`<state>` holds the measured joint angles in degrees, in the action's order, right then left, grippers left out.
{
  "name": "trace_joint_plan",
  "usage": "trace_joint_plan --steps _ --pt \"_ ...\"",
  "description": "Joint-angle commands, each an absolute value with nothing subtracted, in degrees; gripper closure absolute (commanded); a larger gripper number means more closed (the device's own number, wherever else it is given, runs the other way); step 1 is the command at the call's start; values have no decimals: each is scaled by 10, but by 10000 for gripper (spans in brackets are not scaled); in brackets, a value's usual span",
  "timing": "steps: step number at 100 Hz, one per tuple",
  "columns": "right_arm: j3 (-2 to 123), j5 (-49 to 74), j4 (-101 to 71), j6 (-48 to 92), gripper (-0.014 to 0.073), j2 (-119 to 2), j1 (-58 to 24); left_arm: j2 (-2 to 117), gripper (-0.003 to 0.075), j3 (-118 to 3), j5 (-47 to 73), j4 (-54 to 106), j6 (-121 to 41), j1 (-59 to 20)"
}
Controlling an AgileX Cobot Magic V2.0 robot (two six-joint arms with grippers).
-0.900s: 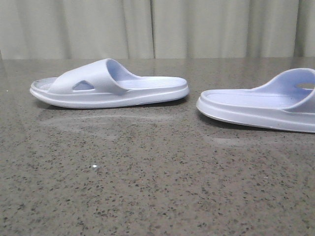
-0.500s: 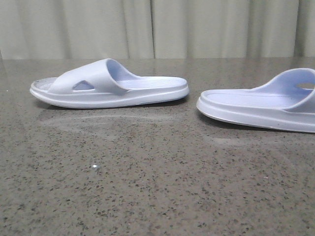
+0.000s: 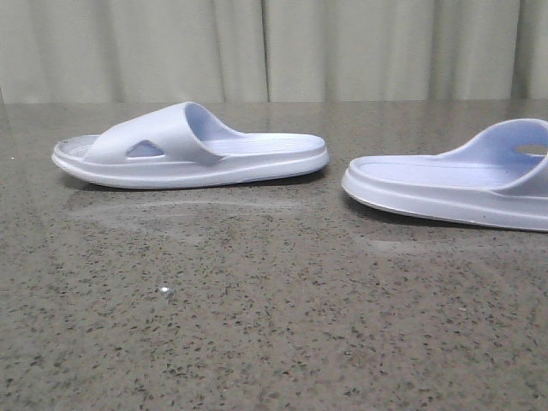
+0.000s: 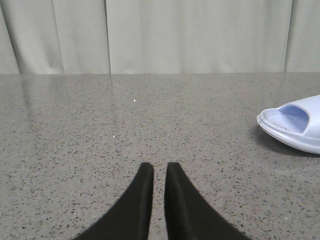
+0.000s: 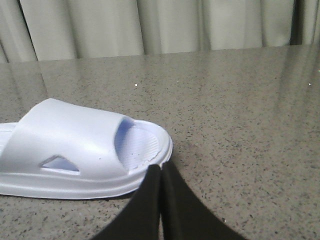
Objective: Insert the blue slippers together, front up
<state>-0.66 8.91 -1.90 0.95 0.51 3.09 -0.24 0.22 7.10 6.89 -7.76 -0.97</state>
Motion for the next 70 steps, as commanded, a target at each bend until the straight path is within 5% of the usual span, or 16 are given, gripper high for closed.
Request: trace_joint_plan --steps 1,40,70 --pt "-18 30 -15 13 693 14 31 -19 705 7 27 73 -73 -12" --pt "-18 -42 -117 13 693 14 31 -19 705 7 -6 148 -73 -12" --pt "-9 -34 -298 13 693 14 31 -19 705 1 -34 387 -73 -12"
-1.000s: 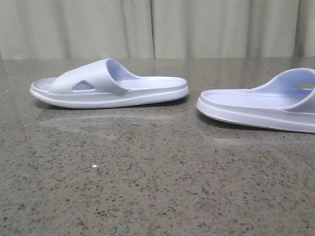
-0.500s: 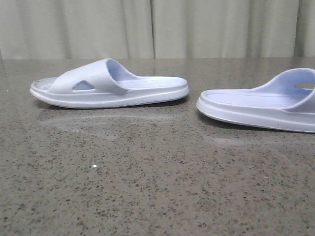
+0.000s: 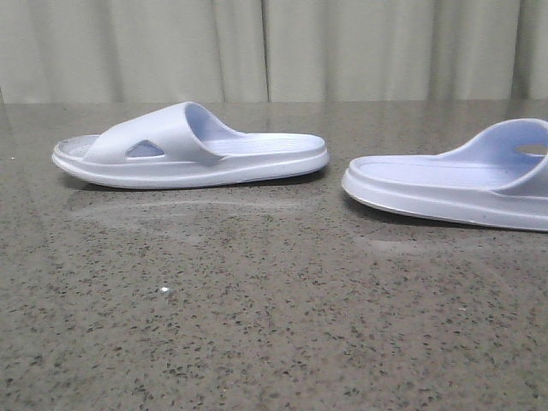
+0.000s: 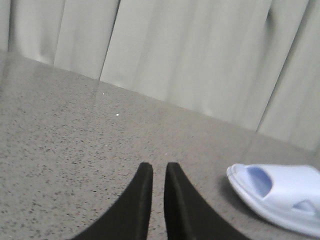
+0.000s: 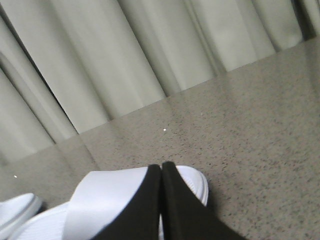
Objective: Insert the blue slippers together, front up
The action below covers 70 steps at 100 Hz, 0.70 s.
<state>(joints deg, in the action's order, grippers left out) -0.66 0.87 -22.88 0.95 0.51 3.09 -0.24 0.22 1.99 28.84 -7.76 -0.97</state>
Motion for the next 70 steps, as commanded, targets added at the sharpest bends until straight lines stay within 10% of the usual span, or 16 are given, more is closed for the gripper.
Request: trace_joint_plan --steps 1,70 --pt "-7 -34 -301 13 693 14 31 -19 705 -1 -36 395 -73 -12" --pt "280 262 -152 14 672 -288 31 323 705 -355 316 230 -77 -12"
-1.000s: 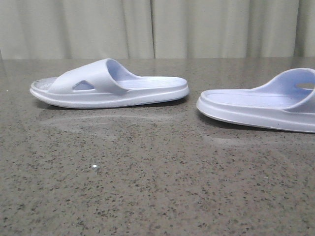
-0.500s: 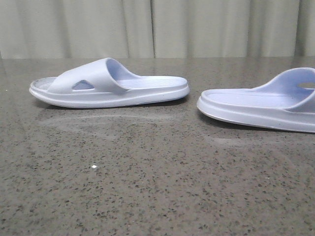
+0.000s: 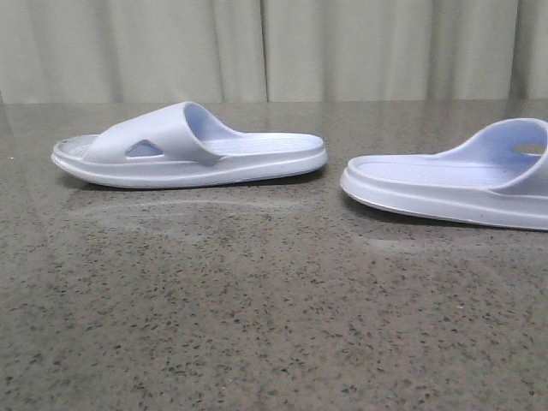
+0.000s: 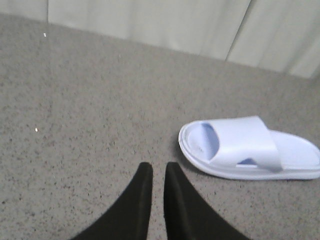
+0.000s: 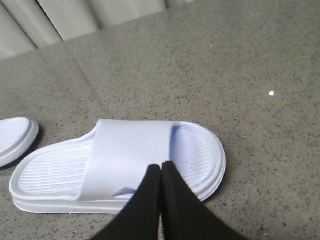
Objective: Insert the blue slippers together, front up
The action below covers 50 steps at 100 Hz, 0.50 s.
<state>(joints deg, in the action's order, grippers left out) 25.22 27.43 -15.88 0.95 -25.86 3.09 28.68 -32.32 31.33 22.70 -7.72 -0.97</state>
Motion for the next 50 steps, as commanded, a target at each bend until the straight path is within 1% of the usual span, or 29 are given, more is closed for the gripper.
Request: trace_joint_plan --steps 1,15,29,43,50 --pt "280 266 -152 14 672 -290 31 325 705 -355 317 230 -77 -12" --pt "298 316 -133 15 672 -294 31 343 705 -355 330 229 -77 -12" --pt "340 361 -65 16 672 -298 31 353 704 -355 320 229 -77 -12" --pt "375 401 -39 16 671 -335 31 377 701 -355 317 231 -77 -12" --pt "390 416 -39 16 655 -361 31 391 680 -355 315 241 -85 -12"
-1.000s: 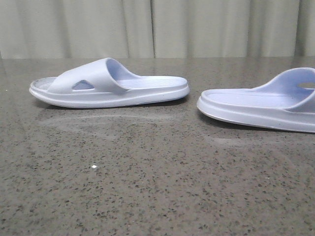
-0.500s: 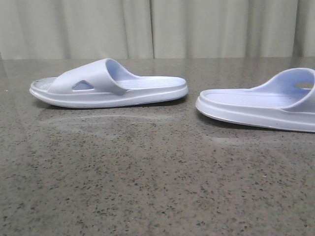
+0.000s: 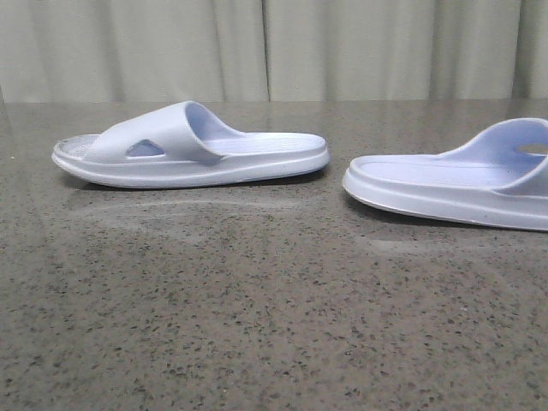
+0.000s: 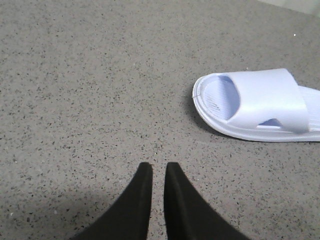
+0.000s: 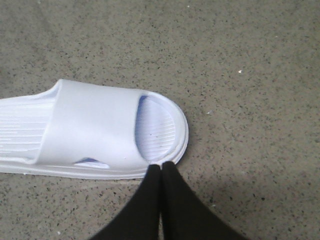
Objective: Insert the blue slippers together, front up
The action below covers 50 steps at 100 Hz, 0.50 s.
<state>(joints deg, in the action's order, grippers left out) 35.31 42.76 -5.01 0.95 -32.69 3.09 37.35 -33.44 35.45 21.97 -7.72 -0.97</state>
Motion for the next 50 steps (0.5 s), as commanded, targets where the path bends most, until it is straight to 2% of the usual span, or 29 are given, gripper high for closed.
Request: trace_joint_plan --steps 1,11,21,28,50 --pt "392 419 -39 16 651 -366 31 392 672 -355 315 246 -88 -12" --pt "416 444 -39 16 545 -403 31 409 603 -355 314 297 -127 -12" --pt "445 468 -39 16 375 -436 31 426 531 -359 315 347 -170 -12" --pt "466 488 -39 16 300 -460 31 442 493 -366 318 367 -190 -12" --pt "507 509 -43 16 281 -540 46 510 392 -412 353 391 -222 -12"
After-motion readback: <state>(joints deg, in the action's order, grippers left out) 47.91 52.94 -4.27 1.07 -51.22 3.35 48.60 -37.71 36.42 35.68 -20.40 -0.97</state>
